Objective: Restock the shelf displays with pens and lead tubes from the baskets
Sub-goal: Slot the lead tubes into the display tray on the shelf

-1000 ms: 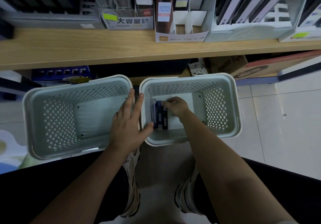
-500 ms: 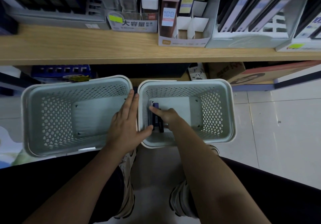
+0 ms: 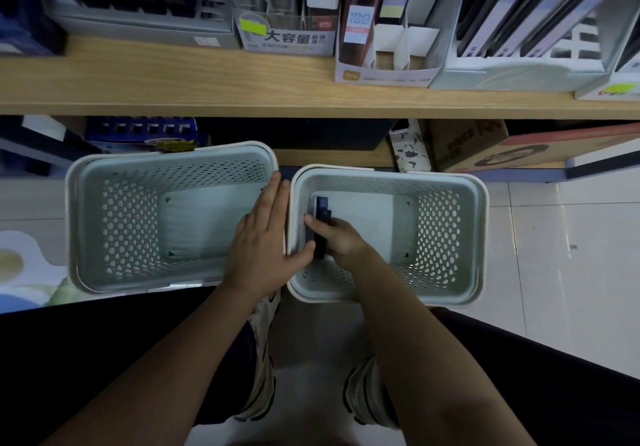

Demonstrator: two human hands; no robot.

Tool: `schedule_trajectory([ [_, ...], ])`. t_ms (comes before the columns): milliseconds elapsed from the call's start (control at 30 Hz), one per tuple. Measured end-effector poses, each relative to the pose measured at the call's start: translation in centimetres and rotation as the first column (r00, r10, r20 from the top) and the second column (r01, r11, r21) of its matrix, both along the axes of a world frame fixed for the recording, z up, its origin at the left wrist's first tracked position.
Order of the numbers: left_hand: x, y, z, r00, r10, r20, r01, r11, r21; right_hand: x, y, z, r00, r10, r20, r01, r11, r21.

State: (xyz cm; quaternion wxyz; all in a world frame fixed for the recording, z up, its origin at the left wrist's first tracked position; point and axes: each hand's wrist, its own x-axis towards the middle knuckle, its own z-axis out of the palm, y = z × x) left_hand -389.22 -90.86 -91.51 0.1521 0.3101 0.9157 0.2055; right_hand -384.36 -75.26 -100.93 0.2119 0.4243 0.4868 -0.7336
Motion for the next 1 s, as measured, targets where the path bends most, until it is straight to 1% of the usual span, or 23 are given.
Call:
schedule_trajectory([
  [167,0.0,0.0,-0.3,1.0,-0.018,-0.023,0.017,0.999,-0.029,0.5,-0.6,-0.2,0.997,-0.036,-0.064,0.037,0.999,0.009],
  [267,0.0,0.0,-0.3,0.999,-0.018,-0.03,0.017,0.999,-0.039,0.6,-0.7,0.4,0.994,-0.062,-0.091,0.059,0.998,-0.033],
  [533,0.0,0.0,-0.5,0.999,-0.025,-0.042,0.023,0.999,-0.037,0.3,-0.4,0.3,0.99,-0.134,-0.032,0.129,0.985,-0.11],
  [667,0.1,0.1,-0.5,0.998,-0.023,-0.065,0.02,0.999,-0.033,0.3,-0.3,0.2,0.988,-0.155,-0.026,0.149,0.977,-0.149],
  [833,0.3,0.4,-0.3,0.998,-0.007,-0.07,0.005,1.0,-0.027,0.1,0.2,0.9,0.988,-0.149,-0.038,0.138,0.969,-0.204],
  [1000,0.2,0.5,-0.3,0.998,0.003,-0.055,-0.003,1.0,-0.013,-0.1,0.4,1.7,0.989,-0.151,-0.011,0.144,0.962,-0.232],
])
